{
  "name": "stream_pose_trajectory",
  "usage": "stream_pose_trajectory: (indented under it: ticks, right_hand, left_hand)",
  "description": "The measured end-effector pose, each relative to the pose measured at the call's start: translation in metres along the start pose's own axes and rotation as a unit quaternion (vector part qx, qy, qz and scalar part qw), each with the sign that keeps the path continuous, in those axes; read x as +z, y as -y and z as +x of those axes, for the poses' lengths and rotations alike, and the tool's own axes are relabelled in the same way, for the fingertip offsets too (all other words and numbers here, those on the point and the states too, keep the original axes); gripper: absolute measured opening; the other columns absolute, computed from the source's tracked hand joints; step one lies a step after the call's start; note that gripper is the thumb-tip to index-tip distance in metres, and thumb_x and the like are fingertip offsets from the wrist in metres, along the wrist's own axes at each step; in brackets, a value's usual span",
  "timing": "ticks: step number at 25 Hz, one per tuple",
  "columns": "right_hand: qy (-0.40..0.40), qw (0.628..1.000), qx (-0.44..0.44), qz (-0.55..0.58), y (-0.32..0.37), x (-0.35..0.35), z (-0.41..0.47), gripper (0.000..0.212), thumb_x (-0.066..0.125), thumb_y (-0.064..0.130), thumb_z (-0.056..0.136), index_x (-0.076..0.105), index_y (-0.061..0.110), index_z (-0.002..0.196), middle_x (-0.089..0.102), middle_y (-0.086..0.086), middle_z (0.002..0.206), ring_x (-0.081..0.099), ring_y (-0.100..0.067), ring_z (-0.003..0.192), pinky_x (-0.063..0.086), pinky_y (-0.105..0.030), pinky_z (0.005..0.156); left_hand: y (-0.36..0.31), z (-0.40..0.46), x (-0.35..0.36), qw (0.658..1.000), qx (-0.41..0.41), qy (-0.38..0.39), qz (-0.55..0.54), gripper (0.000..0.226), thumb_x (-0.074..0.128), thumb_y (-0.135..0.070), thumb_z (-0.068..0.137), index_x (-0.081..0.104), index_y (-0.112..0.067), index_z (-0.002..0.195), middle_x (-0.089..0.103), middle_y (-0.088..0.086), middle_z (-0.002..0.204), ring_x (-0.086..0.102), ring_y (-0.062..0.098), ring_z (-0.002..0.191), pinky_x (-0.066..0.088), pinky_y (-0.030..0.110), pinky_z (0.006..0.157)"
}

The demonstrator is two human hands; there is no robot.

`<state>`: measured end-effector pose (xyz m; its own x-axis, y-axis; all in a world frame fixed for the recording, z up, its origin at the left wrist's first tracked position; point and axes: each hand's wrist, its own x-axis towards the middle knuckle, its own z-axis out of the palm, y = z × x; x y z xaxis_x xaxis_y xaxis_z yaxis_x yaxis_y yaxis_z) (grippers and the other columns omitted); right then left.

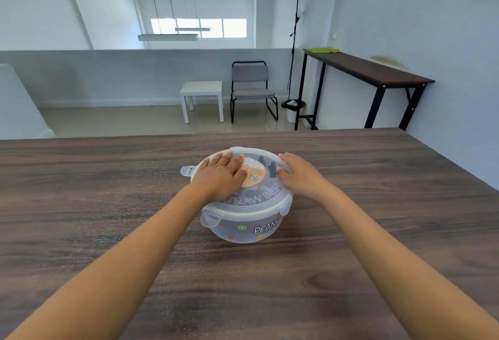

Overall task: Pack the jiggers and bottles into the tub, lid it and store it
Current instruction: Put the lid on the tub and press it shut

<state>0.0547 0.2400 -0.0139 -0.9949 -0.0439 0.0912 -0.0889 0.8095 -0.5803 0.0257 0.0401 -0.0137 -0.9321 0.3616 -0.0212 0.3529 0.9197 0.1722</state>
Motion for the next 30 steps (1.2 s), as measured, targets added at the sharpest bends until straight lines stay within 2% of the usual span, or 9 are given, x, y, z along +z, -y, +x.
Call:
stream_pose_trajectory:
  ticks: [3,7,12,14,17,22,25,27,30]
  right_hand:
    - [0.042,0.992,-0.080,-0.083,0.015,0.000,0.016,0.052,0.034,0.027,0.098,0.023,0.017,0.147,0.011,-0.003,0.159,0.004,-0.019,0.147,0.004,-0.044,0.118]
    - [0.112,0.972,-0.127,-0.165,0.035,0.011,0.047,0.049,0.027,0.022,0.099,0.022,0.015,0.147,0.012,0.001,0.159,0.004,-0.018,0.147,0.001,-0.046,0.118]
    - [0.134,0.965,-0.155,-0.166,0.048,0.023,0.075,0.045,0.029,0.022,0.100,0.032,0.011,0.143,0.029,-0.002,0.154,0.022,-0.018,0.143,0.014,-0.038,0.117]
    - [0.113,0.968,-0.163,-0.151,0.052,0.025,0.082,0.042,0.033,0.022,0.098,0.045,0.008,0.136,0.045,-0.007,0.145,0.039,-0.022,0.134,0.027,-0.033,0.110]
    - [0.082,0.976,-0.164,-0.116,0.051,0.029,0.089,0.036,0.035,0.022,0.096,0.061,0.007,0.118,0.063,-0.010,0.123,0.056,-0.027,0.113,0.041,-0.037,0.096]
    - [0.061,0.979,-0.161,-0.111,0.049,0.036,0.095,0.037,0.033,0.026,0.095,0.066,0.011,0.105,0.069,-0.008,0.108,0.060,-0.026,0.099,0.048,-0.042,0.088]
    - [0.054,0.976,-0.163,-0.131,0.049,0.036,0.096,0.038,0.030,0.028,0.097,0.065,0.013,0.103,0.069,-0.007,0.106,0.061,-0.026,0.100,0.046,-0.043,0.089]
    - [0.073,0.970,-0.157,-0.170,0.049,0.037,0.094,0.042,0.027,0.030,0.098,0.055,0.014,0.124,0.059,-0.008,0.130,0.052,-0.026,0.119,0.038,-0.044,0.103]
    - [0.140,0.953,-0.144,-0.229,0.048,0.037,0.079,0.055,0.016,0.039,0.099,0.013,0.017,0.149,0.011,0.000,0.159,0.010,-0.016,0.146,0.006,-0.042,0.118]
  left_hand:
    - [0.003,-0.009,-0.003,0.997,-0.014,-0.053,-0.047,0.055,0.024,-0.036,0.099,0.027,-0.007,0.145,0.017,0.011,0.158,0.013,0.022,0.146,0.007,0.041,0.119]
    - [0.014,-0.019,-0.006,0.996,-0.077,-0.037,-0.039,0.059,0.022,-0.036,0.099,0.015,-0.002,0.148,0.010,0.016,0.159,0.008,0.026,0.147,0.005,0.041,0.119]
    - [0.013,-0.018,-0.004,0.996,-0.080,-0.013,-0.042,0.060,0.015,-0.037,0.100,0.007,-0.002,0.148,0.003,0.014,0.160,0.003,0.025,0.147,0.003,0.040,0.119]
    - [0.016,-0.018,-0.002,0.996,-0.081,-0.017,-0.045,0.060,0.014,-0.037,0.100,0.006,-0.003,0.148,0.003,0.013,0.160,0.002,0.024,0.147,0.003,0.039,0.119]
    - [0.016,-0.017,-0.001,0.995,-0.085,-0.020,-0.046,0.060,0.014,-0.037,0.100,0.006,-0.003,0.149,0.002,0.012,0.160,0.001,0.023,0.147,0.002,0.038,0.119]
    - [0.015,-0.017,-0.003,0.995,-0.089,-0.018,-0.038,0.059,0.013,-0.037,0.100,0.005,-0.004,0.149,0.001,0.011,0.160,0.000,0.022,0.147,0.001,0.037,0.119]
    - [0.015,-0.018,-0.003,0.995,-0.090,-0.014,-0.042,0.059,0.013,-0.037,0.100,0.004,-0.005,0.149,0.000,0.011,0.160,-0.001,0.021,0.147,0.000,0.037,0.119]
    - [0.015,-0.018,-0.004,0.995,-0.088,-0.013,-0.045,0.059,0.013,-0.037,0.100,0.004,-0.005,0.149,0.000,0.011,0.160,-0.001,0.021,0.147,0.000,0.037,0.119]
    - [0.016,-0.018,-0.002,0.995,-0.085,-0.017,-0.041,0.059,0.013,-0.036,0.100,0.005,-0.005,0.149,0.001,0.011,0.160,0.000,0.022,0.147,0.001,0.038,0.119]
